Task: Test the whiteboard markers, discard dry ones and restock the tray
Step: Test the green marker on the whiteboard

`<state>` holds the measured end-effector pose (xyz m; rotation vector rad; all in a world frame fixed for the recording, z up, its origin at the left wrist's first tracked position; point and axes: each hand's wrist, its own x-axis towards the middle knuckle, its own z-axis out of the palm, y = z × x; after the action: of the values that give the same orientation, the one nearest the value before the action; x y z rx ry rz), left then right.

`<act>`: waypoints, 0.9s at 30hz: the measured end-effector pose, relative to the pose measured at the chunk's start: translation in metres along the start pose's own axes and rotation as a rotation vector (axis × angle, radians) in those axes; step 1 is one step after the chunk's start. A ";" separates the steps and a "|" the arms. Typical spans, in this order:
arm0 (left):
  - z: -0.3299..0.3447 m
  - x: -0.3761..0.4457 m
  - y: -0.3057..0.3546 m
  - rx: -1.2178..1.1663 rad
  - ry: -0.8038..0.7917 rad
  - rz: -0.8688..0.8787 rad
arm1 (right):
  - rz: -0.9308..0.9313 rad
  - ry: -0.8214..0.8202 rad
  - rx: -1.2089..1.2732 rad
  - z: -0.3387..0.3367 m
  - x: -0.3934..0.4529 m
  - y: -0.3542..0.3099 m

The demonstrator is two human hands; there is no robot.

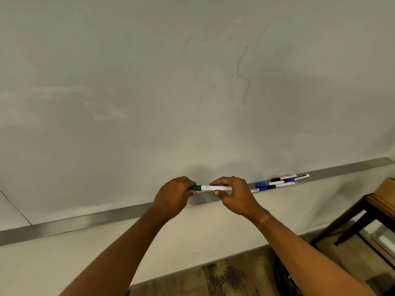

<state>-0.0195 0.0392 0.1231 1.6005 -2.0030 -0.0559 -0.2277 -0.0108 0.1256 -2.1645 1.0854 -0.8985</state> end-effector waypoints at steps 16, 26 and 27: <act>0.044 -0.001 0.025 0.074 -0.107 0.032 | -0.082 0.114 -0.426 0.004 -0.029 0.027; 0.083 0.018 0.077 0.080 -0.108 0.109 | -0.025 0.192 -0.544 -0.036 -0.062 0.065; 0.089 0.022 0.086 0.100 -0.103 0.121 | -0.017 0.195 -0.557 -0.042 -0.065 0.071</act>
<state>-0.1377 0.0158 0.0897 1.5619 -2.2097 0.0077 -0.3222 -0.0010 0.0811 -2.5669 1.5633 -0.9061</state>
